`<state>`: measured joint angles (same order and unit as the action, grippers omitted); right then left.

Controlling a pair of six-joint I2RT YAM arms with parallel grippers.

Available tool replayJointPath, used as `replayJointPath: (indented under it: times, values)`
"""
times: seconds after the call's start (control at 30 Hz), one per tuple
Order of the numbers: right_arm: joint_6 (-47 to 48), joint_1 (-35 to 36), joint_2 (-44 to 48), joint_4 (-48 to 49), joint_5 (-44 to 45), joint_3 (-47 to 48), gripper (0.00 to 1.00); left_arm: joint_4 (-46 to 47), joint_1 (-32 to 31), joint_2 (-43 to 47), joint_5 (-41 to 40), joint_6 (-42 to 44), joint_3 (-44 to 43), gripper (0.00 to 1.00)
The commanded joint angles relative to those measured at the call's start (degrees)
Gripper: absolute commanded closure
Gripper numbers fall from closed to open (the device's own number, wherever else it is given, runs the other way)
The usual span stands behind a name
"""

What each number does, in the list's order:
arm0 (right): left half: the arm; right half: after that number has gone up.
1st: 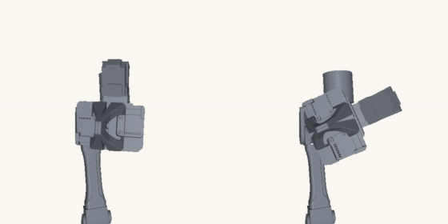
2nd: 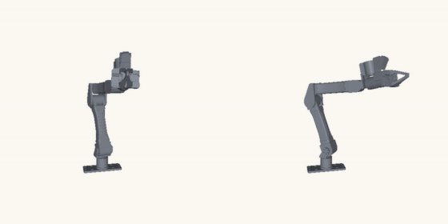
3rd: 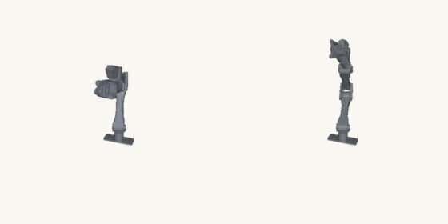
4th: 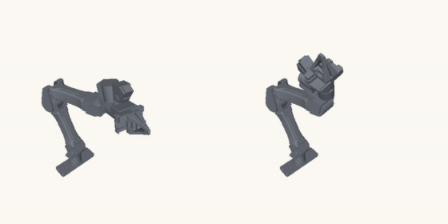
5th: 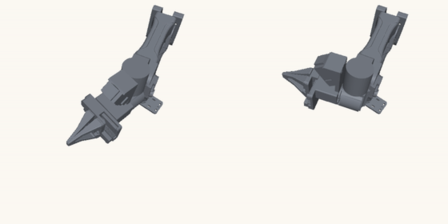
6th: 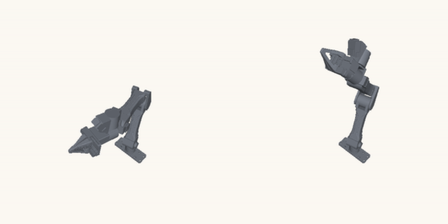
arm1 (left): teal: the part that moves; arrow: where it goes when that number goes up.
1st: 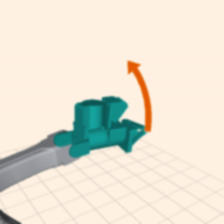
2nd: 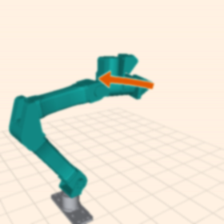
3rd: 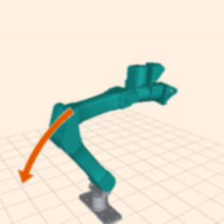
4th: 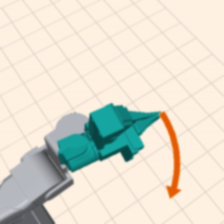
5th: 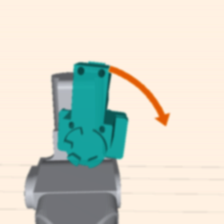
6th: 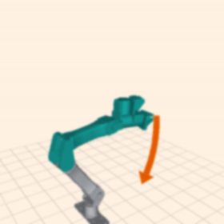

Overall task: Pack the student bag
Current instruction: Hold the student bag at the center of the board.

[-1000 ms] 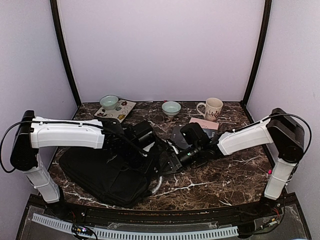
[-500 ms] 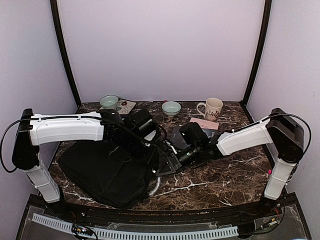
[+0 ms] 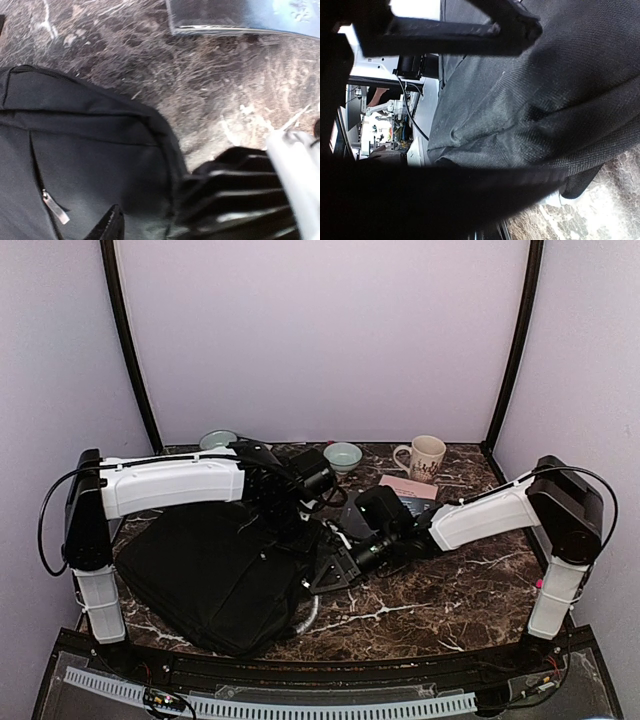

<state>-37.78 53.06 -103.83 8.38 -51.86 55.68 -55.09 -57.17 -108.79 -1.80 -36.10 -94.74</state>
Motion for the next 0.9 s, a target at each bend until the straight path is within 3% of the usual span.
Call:
replayJointPath:
  times: [0.0, 0.37, 0.53, 0.7, 0.8, 0.87]
  values:
    - [1.5, 0.3, -0.3, 1.9, -1.6, 2.0, 1.0, -1.3, 0.6, 1.7, -1.5, 0.5, 0.4, 0.48]
    - [2.0, 0.0, 0.2, 1.6, -2.0, 2.5, 1.0, 1.0, -0.5, -1.2, -0.8, -0.4, 3.2, 0.44]
    - [1.9, -0.2, 0.2, 1.3, -2.0, 2.3, 1.0, 1.5, -1.8, -1.1, -0.4, -0.9, 3.2, 0.29]
    - [1.9, -0.3, 0.4, 1.4, -2.2, 2.2, 1.0, 0.0, -2.6, -1.3, -2.4, -1.7, 3.9, 0.29]
    - [1.9, -0.5, 0.7, 1.3, -2.2, 2.0, 1.0, -0.1, -2.8, -1.1, -3.5, -2.0, 4.4, 0.36]
    - [2.1, -0.4, 1.0, 1.1, -2.3, 1.9, 1.0, -0.4, -2.9, -1.0, -4.6, -2.1, 4.0, 0.58]
